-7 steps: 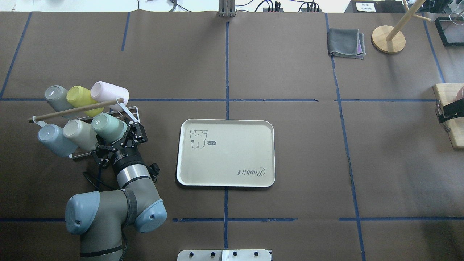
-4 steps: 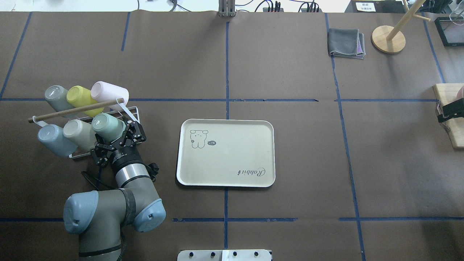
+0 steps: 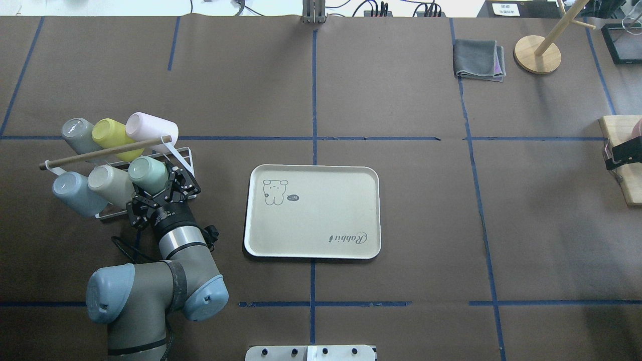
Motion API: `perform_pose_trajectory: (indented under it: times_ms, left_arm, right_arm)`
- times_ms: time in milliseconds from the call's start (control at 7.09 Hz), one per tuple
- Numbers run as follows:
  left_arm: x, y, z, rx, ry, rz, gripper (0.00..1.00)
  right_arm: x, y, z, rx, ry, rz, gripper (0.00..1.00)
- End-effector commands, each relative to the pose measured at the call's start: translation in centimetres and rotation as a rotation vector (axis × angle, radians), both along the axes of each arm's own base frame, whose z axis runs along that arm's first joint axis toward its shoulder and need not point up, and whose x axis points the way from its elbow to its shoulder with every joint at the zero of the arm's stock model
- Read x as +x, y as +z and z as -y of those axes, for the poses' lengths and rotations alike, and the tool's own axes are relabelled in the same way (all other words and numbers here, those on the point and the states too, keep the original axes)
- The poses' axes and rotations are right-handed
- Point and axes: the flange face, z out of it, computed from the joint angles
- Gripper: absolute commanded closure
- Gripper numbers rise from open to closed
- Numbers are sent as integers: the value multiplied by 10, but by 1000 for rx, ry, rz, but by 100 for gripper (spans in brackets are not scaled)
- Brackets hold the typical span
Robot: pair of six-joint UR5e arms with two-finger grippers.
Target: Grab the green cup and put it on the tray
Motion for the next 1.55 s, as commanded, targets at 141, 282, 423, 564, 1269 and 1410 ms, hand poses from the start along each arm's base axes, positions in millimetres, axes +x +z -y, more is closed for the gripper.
perform_pose_trajectory:
  times_ms: [141,282,423,564,1269,1410]
  left_arm:
    - [-15,-21,0,12,-5,-49,42]
    - [-36,-22,-3,20,-7,-62,43]
    - [-53,-22,-6,24,-7,-72,43]
    - [-65,-30,-9,26,-7,-81,43]
    - [-112,-133,-27,60,-7,-368,45]
    - [-110,-162,-34,-12,-2,-508,44]
  right_arm:
    - [0,0,1,0,1,-1,1]
    - [0,-1,1,2,1,0,0]
    - [0,0,1,0,1,-1,0]
    - [-1,0,2,1,2,0,0]
    - [-2,-2,5,4,1,1,0]
    - [-3,-3,5,6,1,2,0]
